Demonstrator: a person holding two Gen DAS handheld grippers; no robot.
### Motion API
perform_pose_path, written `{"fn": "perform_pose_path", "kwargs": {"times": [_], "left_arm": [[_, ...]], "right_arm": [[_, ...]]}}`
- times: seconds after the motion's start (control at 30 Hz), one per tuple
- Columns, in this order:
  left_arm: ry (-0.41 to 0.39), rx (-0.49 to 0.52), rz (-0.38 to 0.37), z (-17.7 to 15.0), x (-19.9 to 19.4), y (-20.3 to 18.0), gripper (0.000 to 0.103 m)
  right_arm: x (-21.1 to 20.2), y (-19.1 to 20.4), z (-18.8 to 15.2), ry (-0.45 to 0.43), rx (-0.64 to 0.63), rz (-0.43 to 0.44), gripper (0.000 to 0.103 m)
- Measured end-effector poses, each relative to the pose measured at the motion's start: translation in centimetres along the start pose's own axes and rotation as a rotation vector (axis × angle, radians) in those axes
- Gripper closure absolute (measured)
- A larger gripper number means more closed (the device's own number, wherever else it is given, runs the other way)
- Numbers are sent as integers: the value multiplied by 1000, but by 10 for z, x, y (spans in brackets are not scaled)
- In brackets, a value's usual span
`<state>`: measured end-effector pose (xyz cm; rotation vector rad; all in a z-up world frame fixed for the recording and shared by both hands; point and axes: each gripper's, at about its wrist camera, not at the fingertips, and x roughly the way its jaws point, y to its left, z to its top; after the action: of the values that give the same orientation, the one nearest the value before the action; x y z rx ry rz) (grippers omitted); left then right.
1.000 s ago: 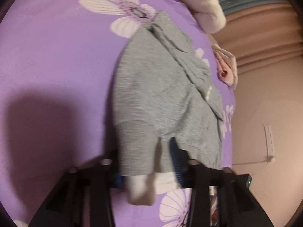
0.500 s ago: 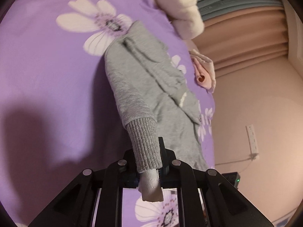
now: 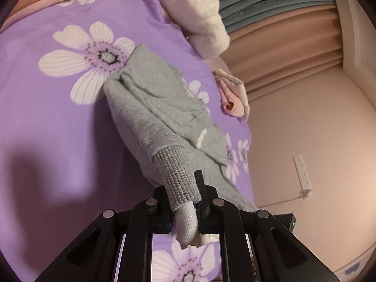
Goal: Fold small clothes
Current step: 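Lift the hem with both tools and fold it toward the collar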
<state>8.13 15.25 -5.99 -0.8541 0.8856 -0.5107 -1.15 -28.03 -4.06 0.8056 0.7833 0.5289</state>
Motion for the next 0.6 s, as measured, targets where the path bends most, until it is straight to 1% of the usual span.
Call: {"fn": "perform_pose_path", "kwargs": {"times": [0.17,0.33,0.6], "left_arm": [[-12,35,-2,20,3,-15,92],[-33,50,-22,42,10,-25,92],[-57,62,-26,82,28,-36,92]], "right_arm": [[1,10,20,-29,-31,1,86],[3,22,44,-62,-74,9,86],[20,37,99,-114,-129,-7,86]]}}
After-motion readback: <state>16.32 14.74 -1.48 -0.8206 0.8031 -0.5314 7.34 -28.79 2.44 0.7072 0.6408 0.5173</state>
